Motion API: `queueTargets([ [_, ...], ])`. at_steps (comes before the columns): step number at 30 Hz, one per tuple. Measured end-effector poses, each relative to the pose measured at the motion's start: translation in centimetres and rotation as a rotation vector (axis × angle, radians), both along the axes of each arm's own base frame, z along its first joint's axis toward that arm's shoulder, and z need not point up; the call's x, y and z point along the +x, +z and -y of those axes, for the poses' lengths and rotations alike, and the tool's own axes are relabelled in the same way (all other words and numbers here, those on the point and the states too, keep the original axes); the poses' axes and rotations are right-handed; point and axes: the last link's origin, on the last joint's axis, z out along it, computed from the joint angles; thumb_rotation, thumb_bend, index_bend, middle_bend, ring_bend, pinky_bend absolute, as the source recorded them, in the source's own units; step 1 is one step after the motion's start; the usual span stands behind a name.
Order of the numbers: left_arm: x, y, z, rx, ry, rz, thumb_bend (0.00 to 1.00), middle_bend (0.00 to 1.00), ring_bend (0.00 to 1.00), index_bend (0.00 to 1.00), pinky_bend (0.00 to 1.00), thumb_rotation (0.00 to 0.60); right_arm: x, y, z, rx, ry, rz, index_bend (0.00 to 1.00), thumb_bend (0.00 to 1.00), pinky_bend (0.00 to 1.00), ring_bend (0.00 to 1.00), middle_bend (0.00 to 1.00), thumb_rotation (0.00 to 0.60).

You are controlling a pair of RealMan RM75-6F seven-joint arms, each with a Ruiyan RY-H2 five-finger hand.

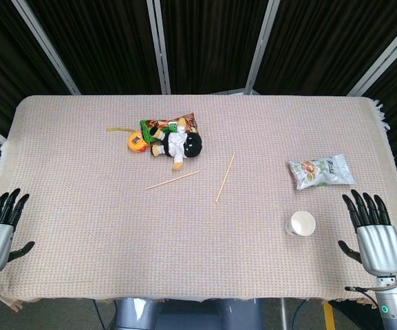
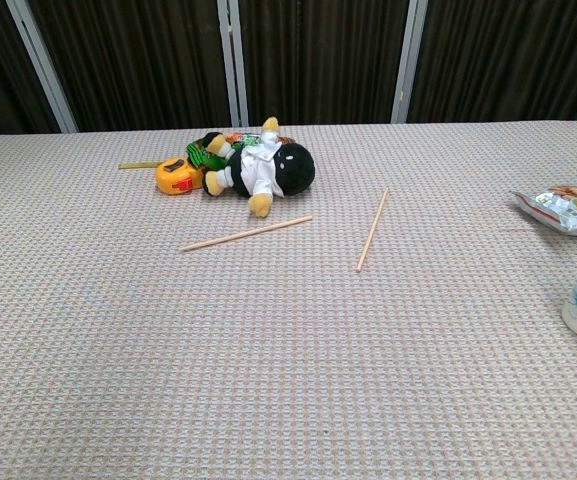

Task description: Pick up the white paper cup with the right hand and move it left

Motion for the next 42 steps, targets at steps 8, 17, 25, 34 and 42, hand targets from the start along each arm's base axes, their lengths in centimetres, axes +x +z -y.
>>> queueTargets([
  [8, 0.1, 0.1, 0.1, 0.004, -0.002, 0.001, 0.03, 0.0, 0.0, 0.0, 0.0, 0.6, 0.0, -0.1, -0.1, 0.006, 0.0, 0.002, 0.0, 0.08, 0.0, 0.0, 0.0, 0.6],
  [17, 0.1, 0.4, 0.0, 0.011, -0.003, 0.011, 0.03, 0.0, 0.0, 0.0, 0.0, 0.6, 0.3, -0.4, -0.2, 0.02, 0.006, 0.0, 0.03, 0.08, 0.0, 0.0, 0.0, 0.6],
  [25, 0.2, 0.7, 0.2, 0.02, -0.007, 0.022, 0.03, 0.0, 0.0, 0.0, 0.0, 0.6, 1.0, -1.3, -0.4, 0.061, 0.025, -0.004, 0.0, 0.06, 0.0, 0.0, 0.0, 0.6],
  [34, 0.3, 1.1, 0.3, 0.026, -0.01, 0.037, 0.03, 0.0, 0.0, 0.0, 0.0, 0.6, 2.8, -3.6, 1.0, 0.128, 0.053, -0.021, 0.15, 0.08, 0.0, 0.0, 0.0, 0.6],
  [42, 0.2, 1.1, 0.3, 0.015, -0.014, 0.042, 0.03, 0.0, 0.0, 0.0, 0.0, 0.6, 3.7, -6.5, 3.8, 0.207, -0.016, -0.04, 0.13, 0.08, 0.0, 0.0, 0.0, 0.6],
])
